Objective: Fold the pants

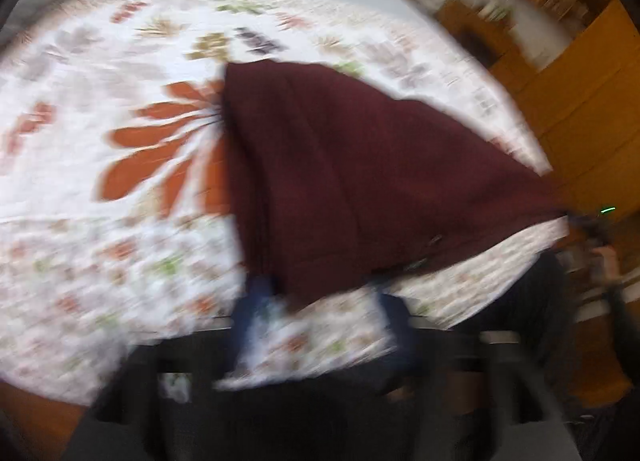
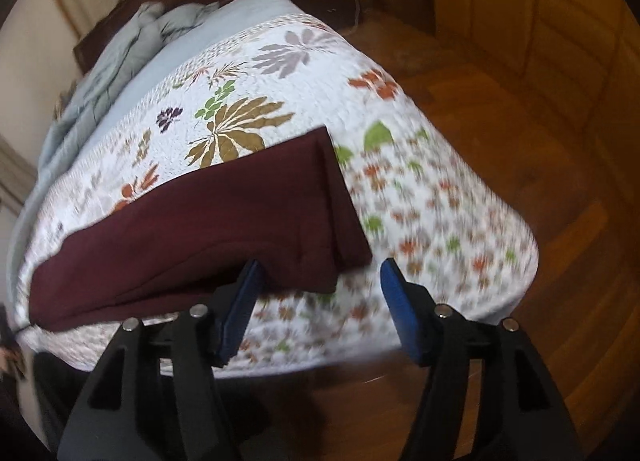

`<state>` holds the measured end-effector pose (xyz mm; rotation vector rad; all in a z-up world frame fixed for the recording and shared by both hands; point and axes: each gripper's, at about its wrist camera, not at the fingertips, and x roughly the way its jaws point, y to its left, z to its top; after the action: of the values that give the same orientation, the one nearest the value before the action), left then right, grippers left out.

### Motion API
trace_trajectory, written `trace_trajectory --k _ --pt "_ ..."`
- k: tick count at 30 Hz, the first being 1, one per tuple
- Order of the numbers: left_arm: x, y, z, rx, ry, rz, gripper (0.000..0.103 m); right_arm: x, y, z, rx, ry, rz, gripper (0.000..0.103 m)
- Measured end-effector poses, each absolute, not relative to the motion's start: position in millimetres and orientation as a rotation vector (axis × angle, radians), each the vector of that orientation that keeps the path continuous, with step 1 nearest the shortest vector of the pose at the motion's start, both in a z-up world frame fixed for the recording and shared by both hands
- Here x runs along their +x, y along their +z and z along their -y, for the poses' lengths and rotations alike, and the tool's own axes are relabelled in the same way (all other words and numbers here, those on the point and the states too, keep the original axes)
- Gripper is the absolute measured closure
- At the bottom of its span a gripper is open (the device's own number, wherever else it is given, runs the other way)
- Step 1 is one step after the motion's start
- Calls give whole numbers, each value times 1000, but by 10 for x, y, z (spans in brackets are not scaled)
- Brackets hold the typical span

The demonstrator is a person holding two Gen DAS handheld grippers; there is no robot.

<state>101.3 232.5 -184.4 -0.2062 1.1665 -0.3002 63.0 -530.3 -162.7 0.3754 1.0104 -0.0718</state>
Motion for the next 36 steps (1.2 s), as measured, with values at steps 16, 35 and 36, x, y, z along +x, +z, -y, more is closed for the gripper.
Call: trace_trajectory --k 16,35,36 --pt "993 -2050 -2383 -998 -328 -1012 14 336 -1779 4407 758 165 -925 33" --pt "1091 -2237 -2381 -1107 -106 -1063 18 422 -1748 3977 746 238 -926 31" --pt "1114 -2236 -2388 -1090 -103 -1047 18 417 -1731 3958 741 244 -923 31"
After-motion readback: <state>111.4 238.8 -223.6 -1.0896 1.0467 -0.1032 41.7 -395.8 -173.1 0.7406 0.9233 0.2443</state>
